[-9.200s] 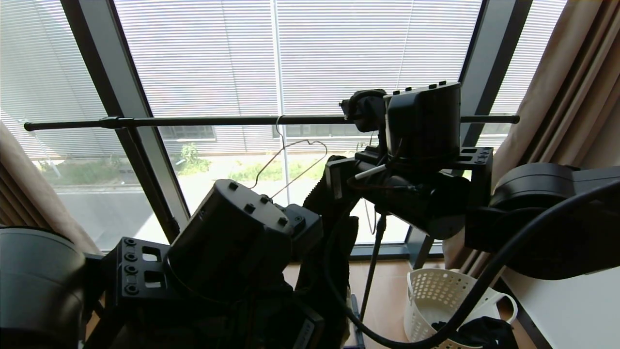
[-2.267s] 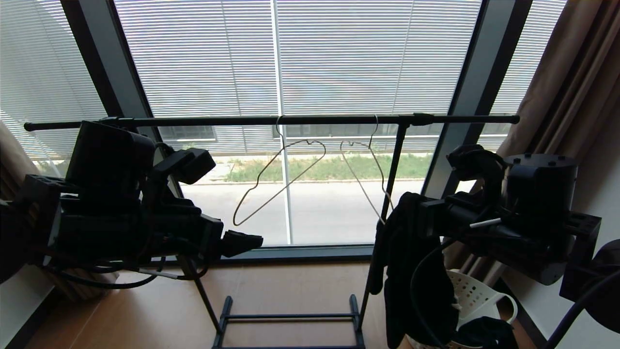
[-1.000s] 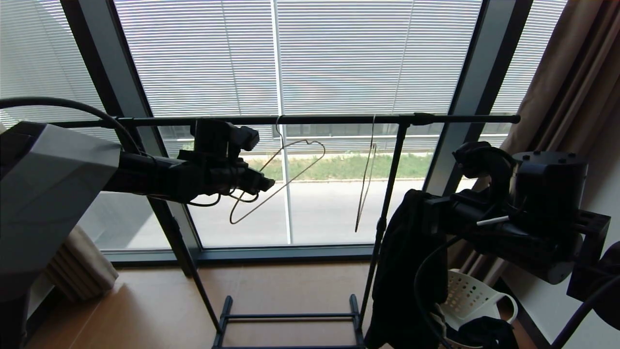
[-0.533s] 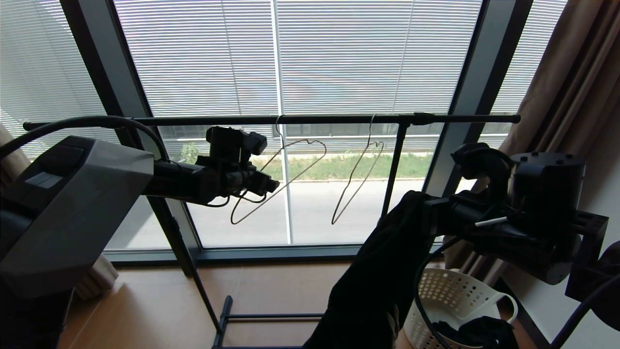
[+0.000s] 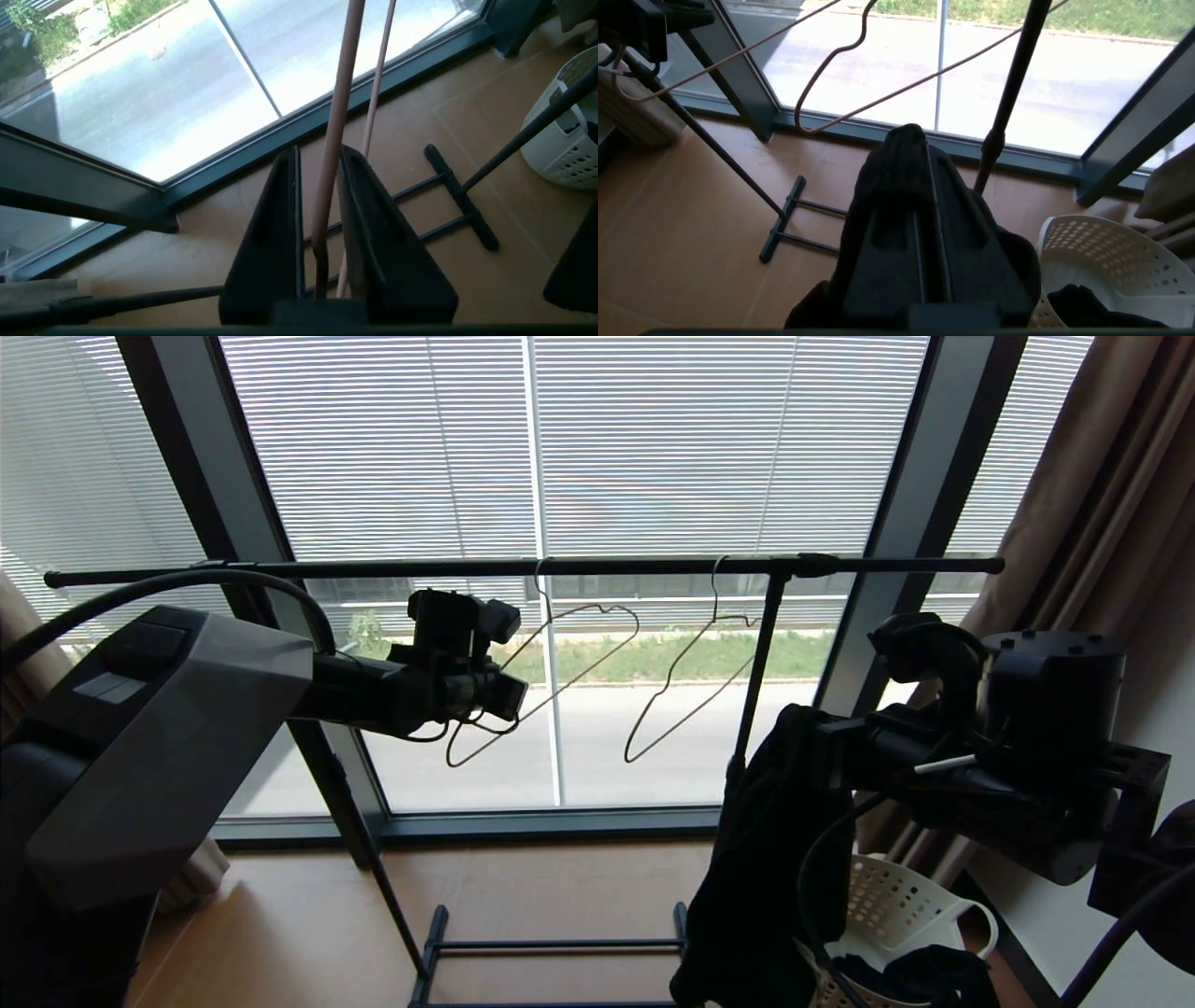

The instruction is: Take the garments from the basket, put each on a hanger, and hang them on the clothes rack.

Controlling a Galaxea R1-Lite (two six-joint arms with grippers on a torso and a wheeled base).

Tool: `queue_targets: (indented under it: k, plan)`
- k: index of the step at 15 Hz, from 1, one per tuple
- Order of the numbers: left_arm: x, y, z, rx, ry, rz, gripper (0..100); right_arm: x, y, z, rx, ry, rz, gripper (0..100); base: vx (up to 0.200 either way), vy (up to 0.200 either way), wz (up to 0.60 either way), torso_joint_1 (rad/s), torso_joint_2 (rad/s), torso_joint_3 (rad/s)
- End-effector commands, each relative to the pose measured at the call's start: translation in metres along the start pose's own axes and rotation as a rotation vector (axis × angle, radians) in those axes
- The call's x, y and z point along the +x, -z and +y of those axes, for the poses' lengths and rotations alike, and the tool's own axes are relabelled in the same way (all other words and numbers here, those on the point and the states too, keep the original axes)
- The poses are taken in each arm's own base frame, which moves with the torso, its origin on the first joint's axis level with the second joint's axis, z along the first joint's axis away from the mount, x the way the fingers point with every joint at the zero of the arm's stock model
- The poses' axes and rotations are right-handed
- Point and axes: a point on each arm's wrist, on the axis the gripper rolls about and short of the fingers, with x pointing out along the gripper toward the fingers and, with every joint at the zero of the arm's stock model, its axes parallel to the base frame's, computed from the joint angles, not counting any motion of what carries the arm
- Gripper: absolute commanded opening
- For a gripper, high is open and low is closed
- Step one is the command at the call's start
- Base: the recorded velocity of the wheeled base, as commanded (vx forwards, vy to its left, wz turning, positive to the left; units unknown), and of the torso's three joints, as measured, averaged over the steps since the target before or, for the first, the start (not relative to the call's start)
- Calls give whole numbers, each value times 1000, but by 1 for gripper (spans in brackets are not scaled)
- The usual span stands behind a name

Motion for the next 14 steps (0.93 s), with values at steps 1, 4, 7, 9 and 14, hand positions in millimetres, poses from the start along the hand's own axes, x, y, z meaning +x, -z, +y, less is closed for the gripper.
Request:
queue_targets:
  k: [1, 4, 7, 9, 14]
  plan:
    - [-6, -7, 1, -3, -6, -21, 0, 0, 0, 0, 0, 0, 1, 0, 0, 0, 0, 0, 0, 0]
    - [-23, -22, 4, -10, -15, -60, 0, -1, -1, 0, 1, -1, -5, 0, 0, 0, 0, 0, 0, 0]
    - [-51, -34, -3, -27, 5, -83, 0, -2, -2, 0, 2, -2, -7, 0, 0, 0, 0, 0, 0, 0]
    - [-68, -33, -8, -21, 19, -73, 0, -2, -2, 0, 2, -2, -7, 0, 0, 0, 0, 0, 0, 0]
    - [-137, -4, -10, -21, 21, -95, 0, 0, 1, 0, -1, -1, 5, 0, 0, 0, 0, 0, 0, 0]
